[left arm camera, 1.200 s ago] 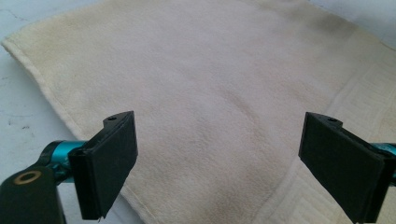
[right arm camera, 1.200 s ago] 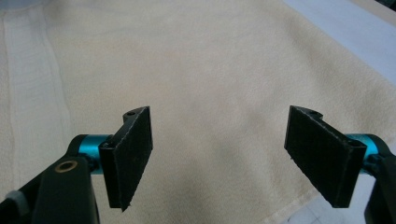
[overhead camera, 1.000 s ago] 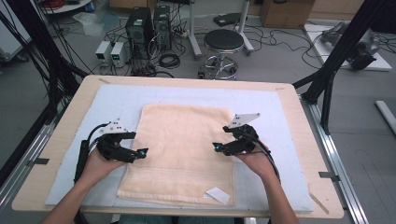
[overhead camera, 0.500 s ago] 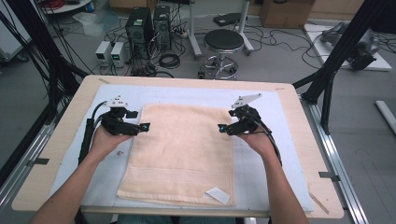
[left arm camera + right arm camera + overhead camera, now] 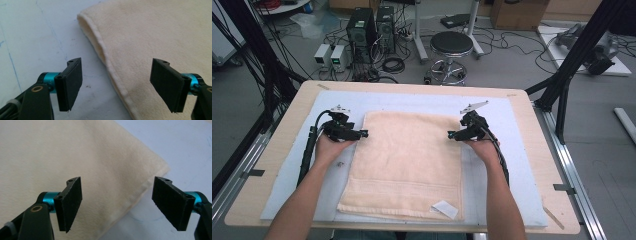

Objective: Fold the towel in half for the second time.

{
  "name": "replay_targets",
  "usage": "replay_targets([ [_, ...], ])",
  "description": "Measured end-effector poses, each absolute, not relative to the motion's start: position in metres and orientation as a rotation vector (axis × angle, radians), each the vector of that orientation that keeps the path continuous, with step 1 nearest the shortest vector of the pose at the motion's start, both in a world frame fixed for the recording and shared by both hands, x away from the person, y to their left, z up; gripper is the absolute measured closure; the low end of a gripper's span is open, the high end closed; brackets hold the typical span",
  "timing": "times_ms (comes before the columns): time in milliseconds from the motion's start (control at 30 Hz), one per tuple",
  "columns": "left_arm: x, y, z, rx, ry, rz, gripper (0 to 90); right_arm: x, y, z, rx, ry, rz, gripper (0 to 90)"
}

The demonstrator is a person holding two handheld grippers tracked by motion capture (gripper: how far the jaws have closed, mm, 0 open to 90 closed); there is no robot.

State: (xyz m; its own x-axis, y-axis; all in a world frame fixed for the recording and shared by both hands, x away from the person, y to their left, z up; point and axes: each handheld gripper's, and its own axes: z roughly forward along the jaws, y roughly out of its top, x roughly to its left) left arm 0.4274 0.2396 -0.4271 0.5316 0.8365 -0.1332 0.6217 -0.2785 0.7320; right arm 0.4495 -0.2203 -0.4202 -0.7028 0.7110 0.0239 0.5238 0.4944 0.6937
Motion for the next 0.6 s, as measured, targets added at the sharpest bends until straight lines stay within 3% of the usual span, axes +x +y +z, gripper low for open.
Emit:
replay_targets([
  [333,0.433,0.229,-0.437,2.038,1.173,0.348,45.4,0.456,-0.222,-0.434,1.14,2.512,0.986,37.5],
  [500,0.433,0.227,-0.437,2.028,1.176,0.336,59.6,0.457,-0.224,-0.434,1.189,2.507,1.003,49.9],
  [600,0.433,0.226,-0.438,2.0,1.19,0.284,73.3,0.457,-0.222,-0.433,1.201,2.511,1.001,58.8],
])
